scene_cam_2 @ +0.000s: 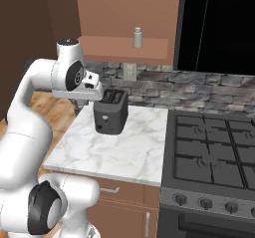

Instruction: Retrieve the shaker from the cabinet and place it next the steak on a plate on the dining table.

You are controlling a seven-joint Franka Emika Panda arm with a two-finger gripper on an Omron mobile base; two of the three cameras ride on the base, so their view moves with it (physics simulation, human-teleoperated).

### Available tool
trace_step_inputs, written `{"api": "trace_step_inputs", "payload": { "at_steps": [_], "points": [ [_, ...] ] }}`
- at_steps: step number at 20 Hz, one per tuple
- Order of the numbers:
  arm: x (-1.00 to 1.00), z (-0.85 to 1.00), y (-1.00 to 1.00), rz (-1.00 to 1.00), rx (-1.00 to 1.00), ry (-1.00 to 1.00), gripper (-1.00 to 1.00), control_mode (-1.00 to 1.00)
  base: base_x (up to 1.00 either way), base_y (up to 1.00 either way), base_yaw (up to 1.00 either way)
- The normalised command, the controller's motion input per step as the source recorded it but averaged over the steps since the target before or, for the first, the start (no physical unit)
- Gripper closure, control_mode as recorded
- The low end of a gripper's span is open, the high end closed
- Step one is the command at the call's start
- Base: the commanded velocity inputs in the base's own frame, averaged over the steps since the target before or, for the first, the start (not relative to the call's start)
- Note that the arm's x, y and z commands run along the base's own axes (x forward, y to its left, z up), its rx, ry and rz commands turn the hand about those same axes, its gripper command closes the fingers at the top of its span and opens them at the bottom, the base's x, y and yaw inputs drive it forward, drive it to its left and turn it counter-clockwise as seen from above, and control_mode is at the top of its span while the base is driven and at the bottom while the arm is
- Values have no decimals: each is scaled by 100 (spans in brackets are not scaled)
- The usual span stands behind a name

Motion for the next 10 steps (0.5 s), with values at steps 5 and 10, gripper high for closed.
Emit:
{"api": "trace_step_inputs", "payload": {
  "at_steps": [5, 10],
  "points": [
    [-42, 0, 0, 0, 0, -12, -100, -100, 0, 0, 0],
    [-55, 3, -8, 0, 0, -19, -100, -100, 0, 0, 0]
  ]
}}
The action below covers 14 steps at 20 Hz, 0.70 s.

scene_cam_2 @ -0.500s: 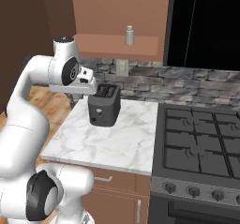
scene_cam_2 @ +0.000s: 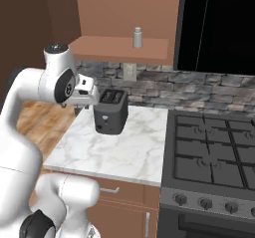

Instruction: Retrieve the shaker from the cabinet and place it next the steak on a plate on the dining table.

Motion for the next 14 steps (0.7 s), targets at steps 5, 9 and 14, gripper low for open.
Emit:
{"api": "trace_step_inputs", "payload": {
  "at_steps": [5, 9, 14],
  "points": [
    [-17, 50, -28, 0, 0, -16, -100, -100, 0, 0, 0],
    [-2, 58, -45, 0, 0, -2, -100, -100, 0, 0, 0],
    [1, 42, -37, 0, 0, 0, -100, -100, 0, 0, 0]
  ]
}}
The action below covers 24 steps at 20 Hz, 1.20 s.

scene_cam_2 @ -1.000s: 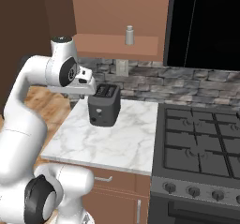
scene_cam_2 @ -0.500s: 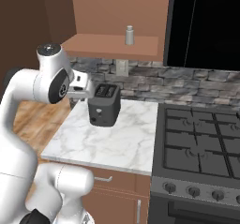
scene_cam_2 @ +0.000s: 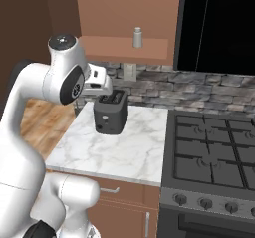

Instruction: Retrieve the shaker from the cabinet and place it next the steak on a plate on the dining table.

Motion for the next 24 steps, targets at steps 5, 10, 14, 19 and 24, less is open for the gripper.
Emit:
{"api": "trace_step_inputs", "payload": {
  "at_steps": [5, 10, 14, 19, 24],
  "points": [
    [8, 21, -13, 0, 0, -8, -100, -100, 0, 0, 0],
    [12, 16, -9, 0, 0, -17, -100, -100, 0, 0, 0],
    [15, 16, -4, 0, 0, -15, -100, -100, 0, 0, 0],
    [14, 23, -5, 0, 0, -10, -100, -100, 0, 0, 0],
    [14, 32, -13, 0, 0, -2, -100, -100, 0, 0, 0]
  ]
}}
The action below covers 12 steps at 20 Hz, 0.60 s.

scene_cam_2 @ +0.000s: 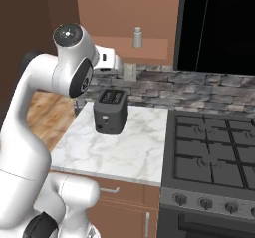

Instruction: Retrieve the shaker from the cabinet and place it next the steak on a plate on the dining table.

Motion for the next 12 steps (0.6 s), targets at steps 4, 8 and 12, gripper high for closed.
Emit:
{"api": "trace_step_inputs", "payload": {
  "at_steps": [4, 8, 12],
  "points": [
    [21, 35, -20, 0, 0, -3, -100, -100, 0, 0, 0],
    [14, 25, -17, 0, 0, -13, -100, -100, 0, 0, 0],
    [15, 26, -12, 0, 0, -16, -100, -100, 0, 0, 0]
  ]
}}
